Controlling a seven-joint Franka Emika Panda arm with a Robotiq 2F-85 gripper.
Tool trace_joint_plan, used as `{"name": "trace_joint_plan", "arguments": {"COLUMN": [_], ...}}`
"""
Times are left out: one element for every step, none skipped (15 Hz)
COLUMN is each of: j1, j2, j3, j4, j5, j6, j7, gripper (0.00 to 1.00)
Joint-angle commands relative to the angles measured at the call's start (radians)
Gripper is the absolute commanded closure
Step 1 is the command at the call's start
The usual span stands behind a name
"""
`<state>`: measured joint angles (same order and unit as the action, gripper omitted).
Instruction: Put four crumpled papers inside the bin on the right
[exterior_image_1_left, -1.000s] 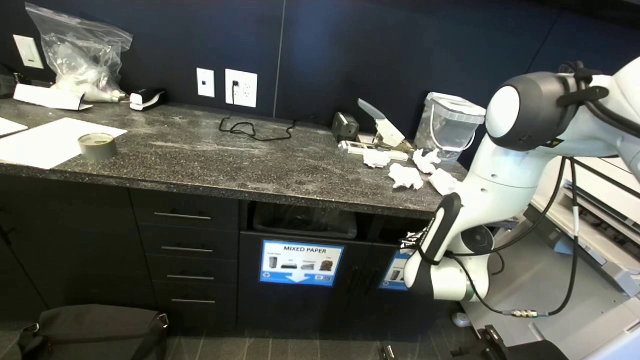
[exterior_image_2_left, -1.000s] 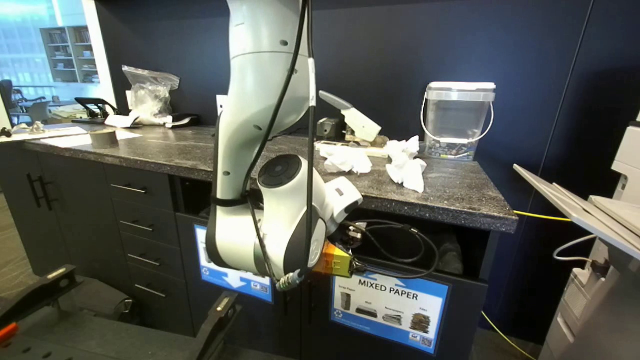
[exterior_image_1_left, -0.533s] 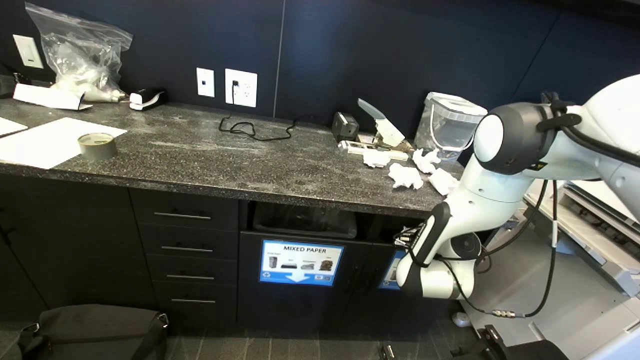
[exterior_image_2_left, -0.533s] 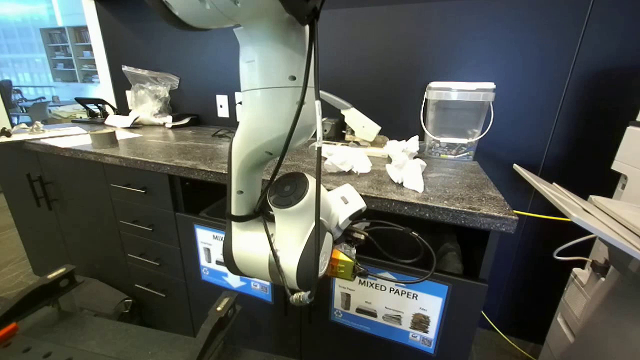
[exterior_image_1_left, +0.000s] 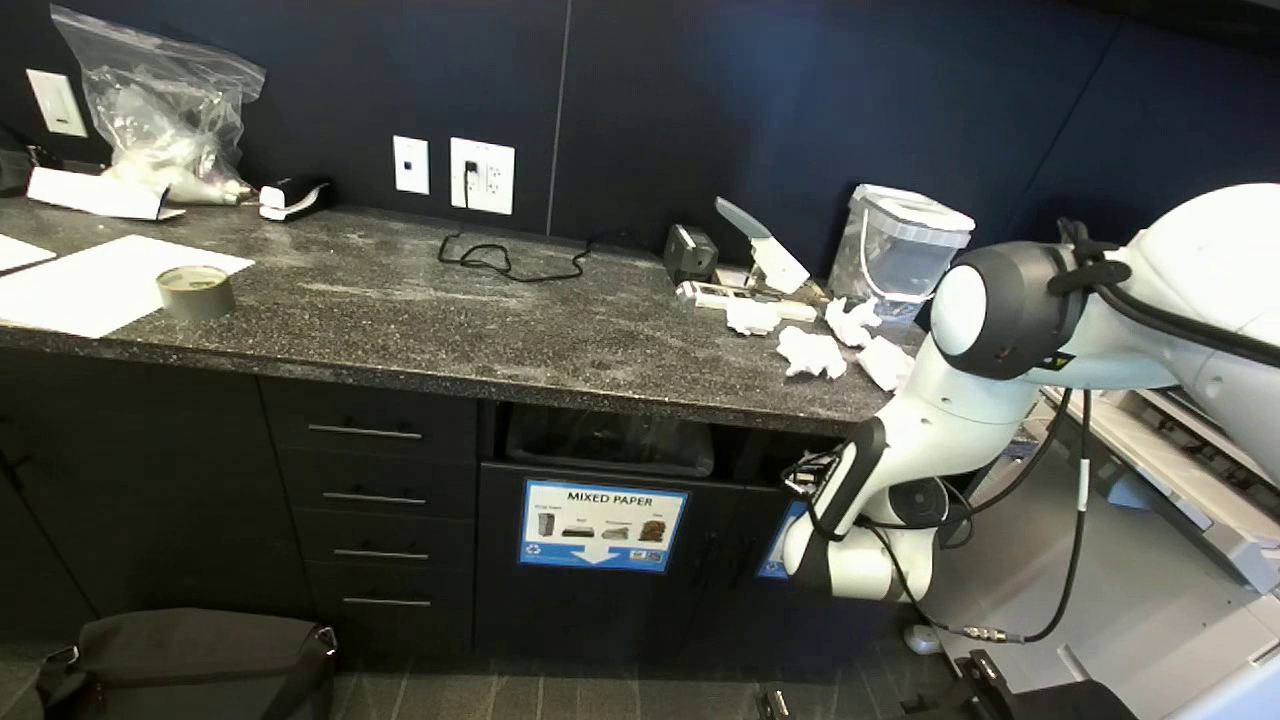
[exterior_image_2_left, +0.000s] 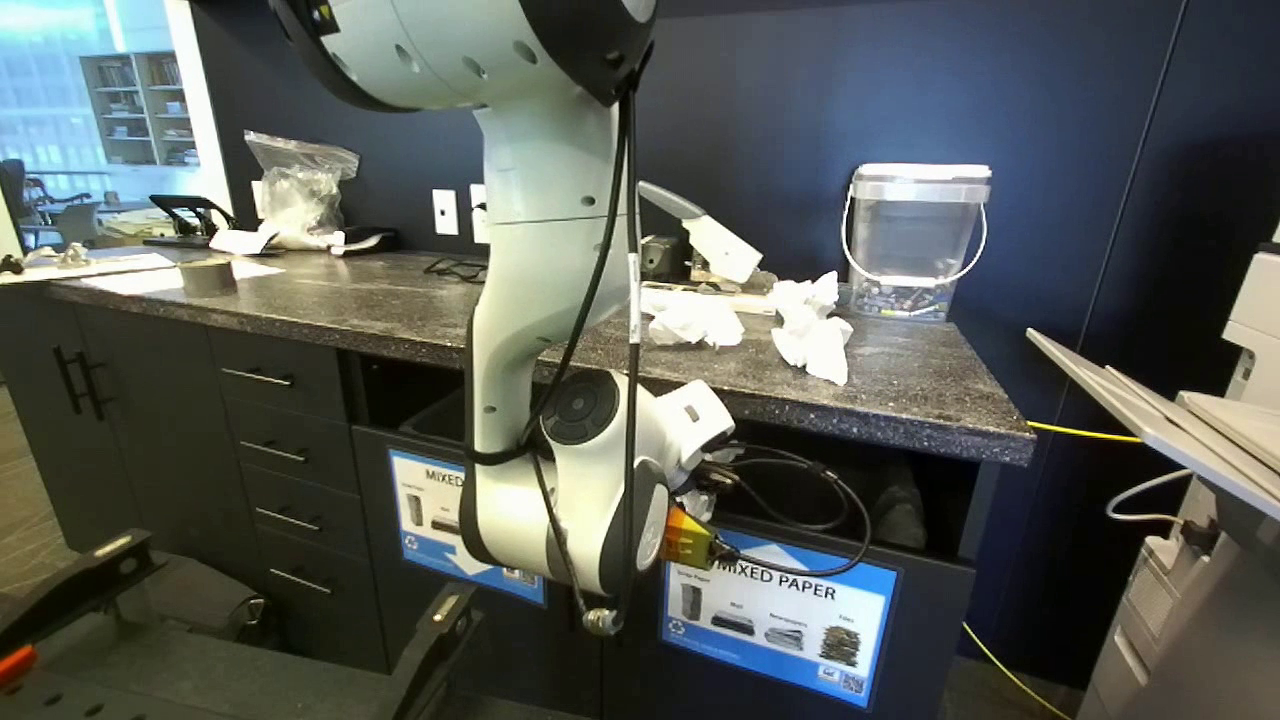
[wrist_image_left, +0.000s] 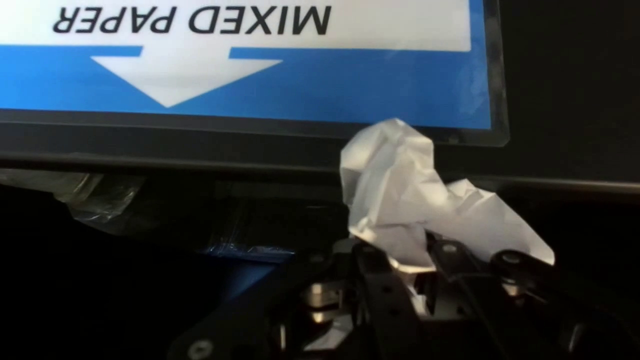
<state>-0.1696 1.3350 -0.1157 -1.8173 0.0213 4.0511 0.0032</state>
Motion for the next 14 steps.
{"name": "trace_joint_plan", "arguments": {"j1": [0.000,-0.003,-0.004,-0.004,-0.006,-0.008,-0.010,-0.012,-0.016,-0.014,-0.016,-0.017,-0.016,-0.021], "j2": [0.057,0.049,0.045,0.044,0.045,0.047,0.051,0.058,0.068,0.083,0.092,0.103,0.113,0.119], "j3": [0.000,-0.001,-0.002,-0.005,-0.005,-0.006,-0.005,-0.003,-0.001,0.001,0.002,0.004,0.004,0.008], "j4": [0.127,0.121,0.117,0.121,0.136,0.150,0.168,0.181,0.189,0.206,0.221,0.239,0.255,0.267], "j5": [0.020,0.015,0.010,0.009,0.007,0.007,0.006,0.004,0.000,0.002,0.001,-0.002,-0.001,-0.008], "j6": [0.023,0.030,0.039,0.050,0.055,0.058,0.057,0.052,0.050,0.046,0.042,0.037,0.034,0.027], "j7": [-0.006,-0.005,-0.005,-0.007,-0.007,-0.007,-0.006,-0.004,0.000,-0.002,0.001,0.002,0.002,0.008], "gripper": [0.84,0.84,0.84,0.84,0.84,0.84,0.84,0.84,0.85,0.85,0.85,0.85,0.85,0.85]}}
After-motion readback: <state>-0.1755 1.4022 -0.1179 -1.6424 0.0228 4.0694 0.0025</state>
